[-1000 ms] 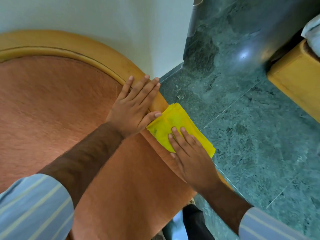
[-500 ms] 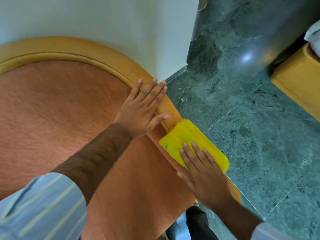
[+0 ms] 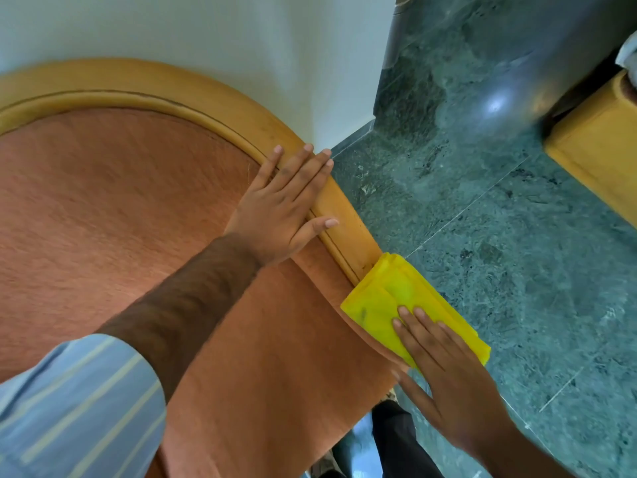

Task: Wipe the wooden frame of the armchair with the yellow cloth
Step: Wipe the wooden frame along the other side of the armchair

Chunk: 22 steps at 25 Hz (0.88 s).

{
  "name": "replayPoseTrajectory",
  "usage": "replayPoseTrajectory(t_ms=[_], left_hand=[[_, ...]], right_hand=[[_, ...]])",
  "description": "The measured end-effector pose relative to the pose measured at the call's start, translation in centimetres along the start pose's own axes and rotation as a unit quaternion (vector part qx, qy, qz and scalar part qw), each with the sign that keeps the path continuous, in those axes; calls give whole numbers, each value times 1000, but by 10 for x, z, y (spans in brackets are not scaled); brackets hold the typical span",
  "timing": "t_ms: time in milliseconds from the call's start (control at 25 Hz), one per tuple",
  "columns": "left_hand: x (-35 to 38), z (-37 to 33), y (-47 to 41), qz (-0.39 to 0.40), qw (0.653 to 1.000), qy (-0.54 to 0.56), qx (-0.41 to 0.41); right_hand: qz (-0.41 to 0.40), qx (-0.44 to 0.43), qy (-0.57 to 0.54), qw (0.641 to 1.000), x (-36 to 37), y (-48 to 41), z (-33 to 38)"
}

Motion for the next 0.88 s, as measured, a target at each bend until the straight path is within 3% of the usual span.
replayPoseTrajectory(t_ms=[240,560,800,880], left_hand=[[-3,-3,-3,-6,1000,10,-9],[-6,1,-2,21,1000,-3,3],[-4,-4,-4,11,1000,0,-18],[-6,-2,-5,18,1000,5,-15]], right_hand=[[-76,55,-59,994,17,-123,33],[-35,-24,-1,999,5,-21,-5],[-80,9,-42,996,15,-138,46],[-84,0,-47,995,18,-140,41]])
Point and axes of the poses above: each hand's wrist, its own y-axis away from the middle knuckle, its own x-axis out of the palm, z = x × y, the point moved 2 cm from there along -y, towards the middle knuckle, and after that the axes turned 11 degrees about -z, right-handed, at the moved point
